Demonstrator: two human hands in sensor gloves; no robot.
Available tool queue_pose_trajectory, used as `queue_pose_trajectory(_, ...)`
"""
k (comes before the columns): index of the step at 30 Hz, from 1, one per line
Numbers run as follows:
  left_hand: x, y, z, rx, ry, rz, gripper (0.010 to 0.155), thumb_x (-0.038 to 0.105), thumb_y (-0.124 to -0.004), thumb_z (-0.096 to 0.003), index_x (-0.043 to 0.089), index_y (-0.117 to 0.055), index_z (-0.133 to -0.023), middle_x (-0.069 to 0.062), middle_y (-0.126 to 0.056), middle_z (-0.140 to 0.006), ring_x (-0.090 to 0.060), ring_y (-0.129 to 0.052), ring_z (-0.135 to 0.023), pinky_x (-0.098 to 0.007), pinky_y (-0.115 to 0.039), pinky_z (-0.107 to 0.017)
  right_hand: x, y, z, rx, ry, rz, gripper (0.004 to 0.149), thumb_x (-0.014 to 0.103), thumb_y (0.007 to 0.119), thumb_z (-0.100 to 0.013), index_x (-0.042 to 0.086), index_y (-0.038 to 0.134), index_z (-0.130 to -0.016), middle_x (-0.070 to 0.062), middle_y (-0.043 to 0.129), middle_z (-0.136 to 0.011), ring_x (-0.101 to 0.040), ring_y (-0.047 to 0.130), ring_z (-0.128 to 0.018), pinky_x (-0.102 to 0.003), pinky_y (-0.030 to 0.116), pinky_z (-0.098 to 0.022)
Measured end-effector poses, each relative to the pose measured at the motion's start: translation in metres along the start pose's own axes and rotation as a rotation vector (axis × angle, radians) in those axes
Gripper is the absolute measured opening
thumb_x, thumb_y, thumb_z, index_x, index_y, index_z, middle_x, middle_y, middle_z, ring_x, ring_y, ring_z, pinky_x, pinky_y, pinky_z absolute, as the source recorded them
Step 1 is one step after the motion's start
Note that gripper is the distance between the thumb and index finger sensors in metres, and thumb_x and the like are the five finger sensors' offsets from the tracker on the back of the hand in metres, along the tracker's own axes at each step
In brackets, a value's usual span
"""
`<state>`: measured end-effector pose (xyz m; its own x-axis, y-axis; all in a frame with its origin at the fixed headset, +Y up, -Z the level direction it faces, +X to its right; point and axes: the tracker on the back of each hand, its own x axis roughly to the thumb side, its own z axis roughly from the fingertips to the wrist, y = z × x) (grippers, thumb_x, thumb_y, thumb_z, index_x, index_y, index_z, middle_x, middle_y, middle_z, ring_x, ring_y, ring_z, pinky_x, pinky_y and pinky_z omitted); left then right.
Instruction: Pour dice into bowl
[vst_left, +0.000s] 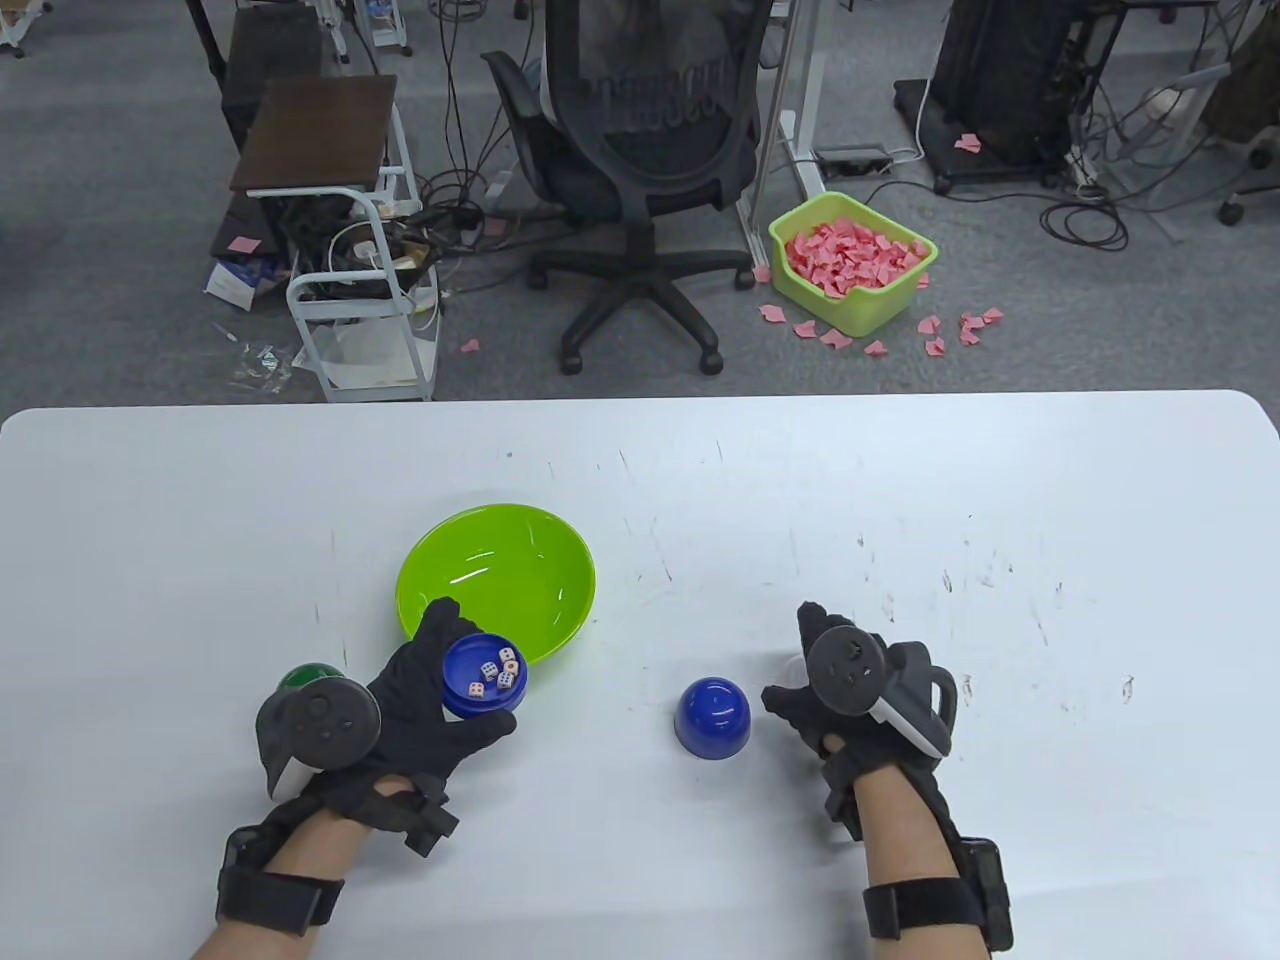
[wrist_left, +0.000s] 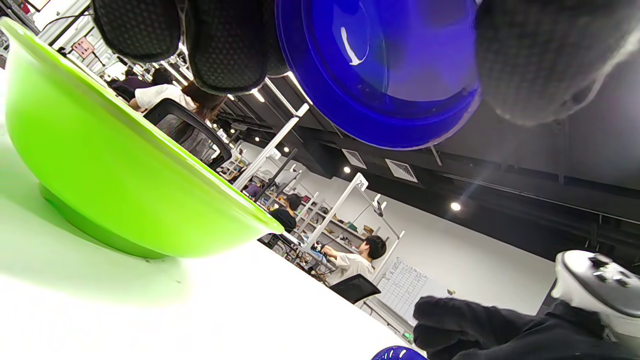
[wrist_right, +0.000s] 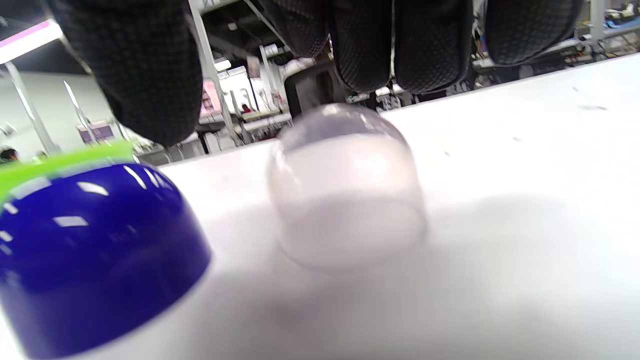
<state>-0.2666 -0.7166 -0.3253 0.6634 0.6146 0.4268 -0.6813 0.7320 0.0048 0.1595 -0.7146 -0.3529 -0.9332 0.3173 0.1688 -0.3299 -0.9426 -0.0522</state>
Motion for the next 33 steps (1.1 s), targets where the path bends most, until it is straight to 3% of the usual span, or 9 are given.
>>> queue_pose_trajectory(6,-0.002,0.002,0.001,0.030,0.034,0.016,0.115,0.066,-0.094,-0.0308,0.017,-0.025,-0.109,-0.017,-0.066,-0.104,-0.034,-0.082,-0.085,-0.060,-0.069,-0.071,0.017,-0.012,0.007,-0.130,-0.112,-0.102,0.089,0.047,0.089,-0.049,0.000,0.047,-0.112,-0.033,0.064,-0.110,-0.062,0.069,-0.089,-0.078,0.058,-0.062)
queue_pose_trajectory(13,-0.013,0.009,0.002,0.107,0.124,0.076,0.119,0.061,-0.101,-0.0254,0.017,-0.030,-0.108,-0.017,-0.067,-0.103,-0.031,-0.085,-0.081,-0.059,-0.073,-0.068,0.022,-0.013,0.009,-0.154,-0.155,-0.135,0.087,0.047,0.088,-0.050,0.000,0.049,-0.111,-0.033,0.066,-0.109,-0.061,0.070,-0.088,-0.078,0.059,-0.062)
queue_pose_trajectory(18,-0.020,0.019,0.000,0.172,0.172,0.071,0.112,0.061,-0.103,-0.0243,0.017,-0.040,-0.105,-0.017,-0.068,-0.101,-0.029,-0.086,-0.080,-0.057,-0.075,-0.068,0.022,-0.011,0.009,-0.166,-0.166,-0.164,0.087,0.047,0.088,-0.050,0.000,0.049,-0.111,-0.033,0.066,-0.108,-0.060,0.070,-0.088,-0.078,0.059,-0.062)
queue_pose_trajectory(29,-0.028,0.026,-0.010,0.181,0.224,-0.052,0.102,0.070,-0.101,-0.0275,0.016,-0.057,-0.102,-0.018,-0.079,-0.097,-0.029,-0.093,-0.072,-0.055,-0.080,-0.063,0.019,-0.012,0.009,-0.182,-0.172,-0.209,0.084,0.047,0.086,-0.051,0.000,0.051,-0.111,-0.032,0.067,-0.108,-0.060,0.070,-0.088,-0.078,0.059,-0.062)
queue_pose_trajectory(33,-0.027,0.028,-0.019,0.180,0.220,-0.119,0.101,0.077,-0.094,-0.0303,0.016,-0.060,-0.103,-0.020,-0.082,-0.094,-0.028,-0.093,-0.066,-0.054,-0.081,-0.060,0.017,-0.011,0.010,-0.182,-0.168,-0.222,0.083,0.048,0.085,-0.052,-0.001,0.051,-0.111,-0.032,0.067,-0.108,-0.060,0.070,-0.088,-0.077,0.059,-0.062)
